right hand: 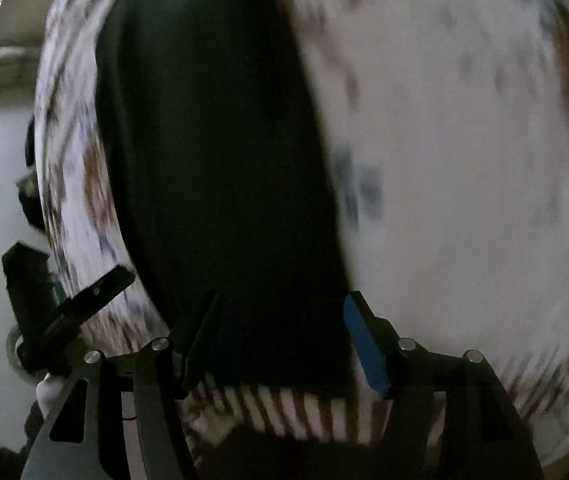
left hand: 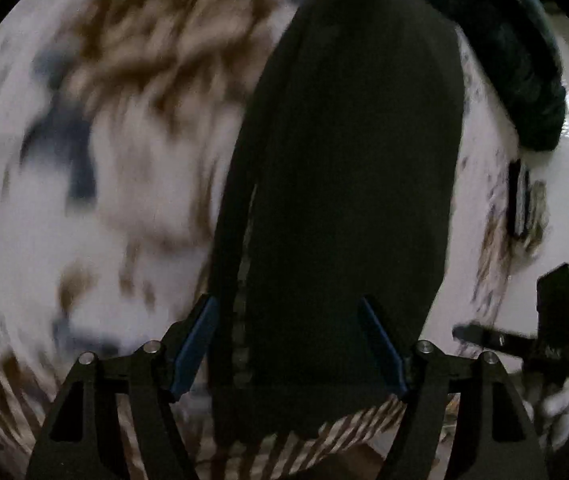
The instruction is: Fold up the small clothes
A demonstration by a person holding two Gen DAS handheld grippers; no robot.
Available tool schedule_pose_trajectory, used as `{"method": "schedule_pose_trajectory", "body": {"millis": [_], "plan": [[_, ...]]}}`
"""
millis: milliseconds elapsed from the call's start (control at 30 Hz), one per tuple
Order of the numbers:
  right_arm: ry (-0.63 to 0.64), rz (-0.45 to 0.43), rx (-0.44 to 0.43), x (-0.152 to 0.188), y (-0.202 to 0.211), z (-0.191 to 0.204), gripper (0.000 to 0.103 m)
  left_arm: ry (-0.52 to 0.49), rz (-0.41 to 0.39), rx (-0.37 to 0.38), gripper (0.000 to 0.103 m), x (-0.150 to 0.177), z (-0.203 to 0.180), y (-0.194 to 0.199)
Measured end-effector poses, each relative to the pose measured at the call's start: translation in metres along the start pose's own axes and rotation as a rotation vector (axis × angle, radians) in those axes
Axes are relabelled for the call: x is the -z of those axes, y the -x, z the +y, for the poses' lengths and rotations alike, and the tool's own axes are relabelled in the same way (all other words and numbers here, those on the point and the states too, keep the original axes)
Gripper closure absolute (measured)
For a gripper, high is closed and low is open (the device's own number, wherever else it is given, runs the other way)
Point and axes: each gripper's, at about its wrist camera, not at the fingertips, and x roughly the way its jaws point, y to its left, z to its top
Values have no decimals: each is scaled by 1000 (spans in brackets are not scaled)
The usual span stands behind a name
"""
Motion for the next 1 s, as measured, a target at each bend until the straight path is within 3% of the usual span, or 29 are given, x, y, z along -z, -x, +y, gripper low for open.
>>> {"method": "schedule_pose_trajectory", "body": {"millis": [133,333,567,700,767,800,833,867,900,933,967,1000], "plan": [[-10,60,34,45,-31,-21,38,16,32,-28,32,18,-3,-16],[-72,-4,61,55,-55,-45,38,-42,-11,-227,32,22,4,-25],[-98,-36,-3,43,-65,-33,38,-5,-49,-112,32,34,3,-1],[-106,-41,-14,43,-66,-35,38,-40,-9,-72,34,41,-16,-25],[-104,-42,-19,39,-70,-37,38,-68,-8,-88,58,48,-24,-40],[-100,-42,-17,37,-72,-38,38,-82,-23,-109,83,49,-27,-42],[-96,-44,-15,36,-75,-37,37,-85,-35,-113,92,52,-25,-42],[-92,-47,-18,36,-77,-36,39,-75,-52,-108,93,54,-22,-39],[-84,-59,-21,36,-78,-35,44,-64,-70,-101,93,59,-20,-33],[-71,-72,-25,35,-77,-32,78,-66,-84,-94,94,61,-19,-28],[-66,-83,-41,36,-78,-29,94,-81,-99,-94,94,63,-19,-22],[-82,-89,-53,37,-75,-28,94,-94,-102,-88,94,68,-18,-20]]}}
